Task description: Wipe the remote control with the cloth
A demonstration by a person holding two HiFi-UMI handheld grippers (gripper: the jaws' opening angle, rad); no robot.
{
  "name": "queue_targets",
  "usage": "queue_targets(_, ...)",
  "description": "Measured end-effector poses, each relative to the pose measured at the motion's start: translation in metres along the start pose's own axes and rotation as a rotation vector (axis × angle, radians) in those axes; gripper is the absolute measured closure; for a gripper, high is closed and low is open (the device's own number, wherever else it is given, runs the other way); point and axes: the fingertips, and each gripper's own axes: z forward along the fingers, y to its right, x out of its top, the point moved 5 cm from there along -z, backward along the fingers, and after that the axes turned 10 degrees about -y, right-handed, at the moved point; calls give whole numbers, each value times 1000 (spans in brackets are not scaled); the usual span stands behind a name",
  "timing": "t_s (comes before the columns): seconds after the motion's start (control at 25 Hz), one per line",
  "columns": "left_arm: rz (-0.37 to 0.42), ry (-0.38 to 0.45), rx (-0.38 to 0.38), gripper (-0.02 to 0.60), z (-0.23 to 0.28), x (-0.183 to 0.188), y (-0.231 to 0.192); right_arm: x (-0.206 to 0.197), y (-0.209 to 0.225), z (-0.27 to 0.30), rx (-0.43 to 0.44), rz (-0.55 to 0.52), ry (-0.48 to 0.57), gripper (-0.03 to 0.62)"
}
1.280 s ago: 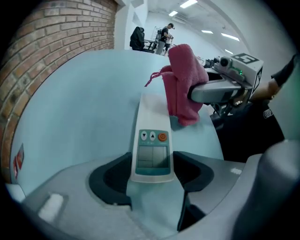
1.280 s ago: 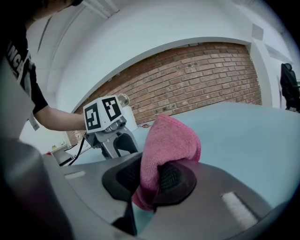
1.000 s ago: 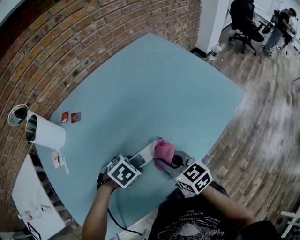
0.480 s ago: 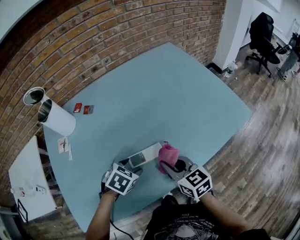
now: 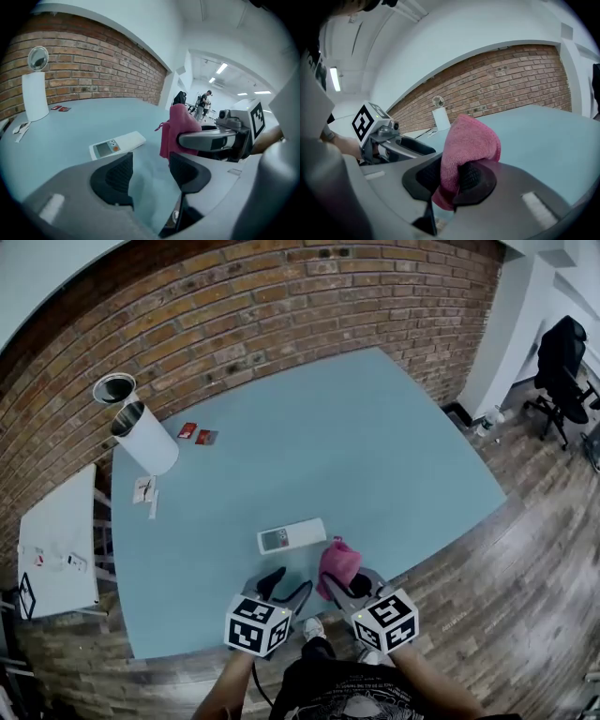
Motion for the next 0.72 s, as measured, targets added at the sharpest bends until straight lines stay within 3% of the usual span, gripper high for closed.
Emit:
queue_targets(0.04, -11, 24, 26, 349, -2, -1, 7, -2, -4, -3, 7, -12, -1, 531)
queue_targets(0.08, -22, 46, 66, 402, -5, -3, 12, -3, -9, -5, 16, -24, -3, 531)
queue_targets(0.12, -30, 66, 107, 519, -9, -6, 17, -5, -13, -7, 26, -33, -3, 531)
queue_targets(0.16, -36, 83, 136, 580, -12, -10, 22, -7, -17, -8, 37, -38, -3, 531)
queue_targets(0.48, -110, 163, 233, 580, -34, -35, 54, -20, -44, -22, 112, -99, -17, 533)
queue_targets(0.72, -116, 158, 269, 580, -38, -42, 65, -24, -49, -31, 132, -110, -12, 533)
